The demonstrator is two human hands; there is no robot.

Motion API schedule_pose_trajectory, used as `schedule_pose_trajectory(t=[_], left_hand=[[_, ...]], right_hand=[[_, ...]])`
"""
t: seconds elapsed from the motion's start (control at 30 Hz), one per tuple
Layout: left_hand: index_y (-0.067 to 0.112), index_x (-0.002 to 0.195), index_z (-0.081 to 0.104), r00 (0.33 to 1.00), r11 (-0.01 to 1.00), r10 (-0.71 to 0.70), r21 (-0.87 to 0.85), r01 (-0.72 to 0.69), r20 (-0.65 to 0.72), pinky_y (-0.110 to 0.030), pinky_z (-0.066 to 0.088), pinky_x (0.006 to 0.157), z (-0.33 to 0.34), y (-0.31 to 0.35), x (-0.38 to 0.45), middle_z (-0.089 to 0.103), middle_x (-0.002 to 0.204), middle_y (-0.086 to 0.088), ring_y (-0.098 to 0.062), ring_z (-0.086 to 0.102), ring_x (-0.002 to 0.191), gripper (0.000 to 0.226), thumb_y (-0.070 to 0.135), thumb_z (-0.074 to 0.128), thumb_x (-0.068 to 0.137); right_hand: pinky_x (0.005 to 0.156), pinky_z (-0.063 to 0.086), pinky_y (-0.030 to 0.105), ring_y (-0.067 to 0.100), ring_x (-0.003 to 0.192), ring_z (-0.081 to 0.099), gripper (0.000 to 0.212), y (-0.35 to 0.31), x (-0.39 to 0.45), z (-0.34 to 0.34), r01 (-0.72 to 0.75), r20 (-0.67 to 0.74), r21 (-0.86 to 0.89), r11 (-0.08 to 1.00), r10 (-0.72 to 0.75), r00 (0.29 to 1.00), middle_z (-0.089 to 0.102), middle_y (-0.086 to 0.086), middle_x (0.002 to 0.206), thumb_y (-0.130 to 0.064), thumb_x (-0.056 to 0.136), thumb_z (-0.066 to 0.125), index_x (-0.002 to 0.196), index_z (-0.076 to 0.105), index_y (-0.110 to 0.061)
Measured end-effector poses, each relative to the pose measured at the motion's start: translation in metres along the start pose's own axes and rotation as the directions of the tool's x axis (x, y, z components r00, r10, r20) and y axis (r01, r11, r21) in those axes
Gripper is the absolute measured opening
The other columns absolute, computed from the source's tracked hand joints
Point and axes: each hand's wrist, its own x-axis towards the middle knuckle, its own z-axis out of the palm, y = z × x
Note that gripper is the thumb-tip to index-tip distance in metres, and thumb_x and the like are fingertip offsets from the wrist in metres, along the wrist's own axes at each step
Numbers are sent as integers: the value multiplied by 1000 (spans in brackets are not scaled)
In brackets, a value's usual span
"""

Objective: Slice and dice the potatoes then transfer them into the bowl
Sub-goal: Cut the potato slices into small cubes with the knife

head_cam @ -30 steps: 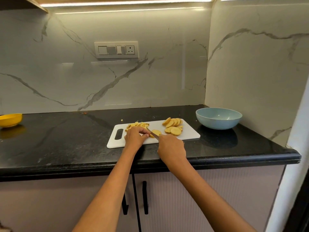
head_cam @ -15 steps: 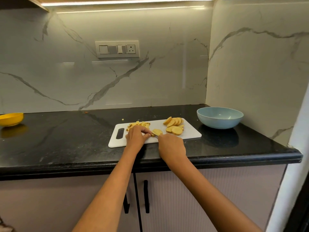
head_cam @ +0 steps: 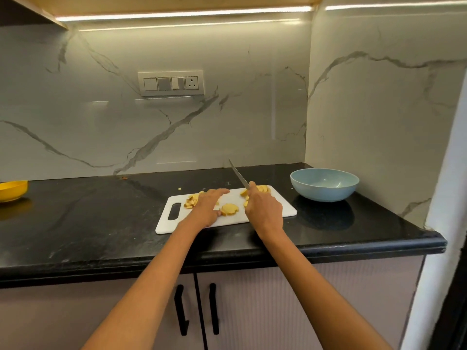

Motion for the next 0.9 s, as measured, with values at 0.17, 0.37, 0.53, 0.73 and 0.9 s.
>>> schedule_pose_trajectory(t=[0.17,0.37,0.53,0.73,0.9], left_hand=[[30,130,49,915,986,34,138,-98,403,-35,31,110,-12,9,27,38,144,2,-19,32,135,63,-11,44,82],[20,130,51,900,979,13,180,-101,436,-31,33,105,-19,20,26,42,140,-1,-22,40,126,43,4,50,90],[14,137,43,965,989,-47,147,9,258,-33,32,109,-6,8,12,43,143,-4,-21,40,129,50,31,55,91],[6,137,43,989,952,-108,-298,74,-99,-29,33,108,17,2,-8,41,144,-10,-23,40,131,62,20,69,82],[4,139,39,989,945,-128,-312,100,-70,-31,36,107,18,3,-9,41,143,-13,-25,43,129,62,12,66,84]], right_hand=[[63,44,27,19,80,63,46,4,6,2,20,-10,54,998,-19,1000,66,8,97,-16,100,34,146,27,-17],[68,49,27,17,80,63,41,6,5,1,10,-22,108,994,-8,1000,66,6,96,-20,102,34,143,34,-18],[63,45,27,18,78,61,40,2,-11,-5,27,-14,75,997,-26,1000,64,7,95,-20,101,32,142,35,-22],[63,36,27,22,91,63,34,-7,-40,-9,82,124,-139,987,-65,990,65,8,104,-15,97,40,131,44,-14],[68,37,24,19,97,62,24,-15,-44,-14,49,174,-223,974,-10,985,62,6,111,-12,99,41,117,56,-10]])
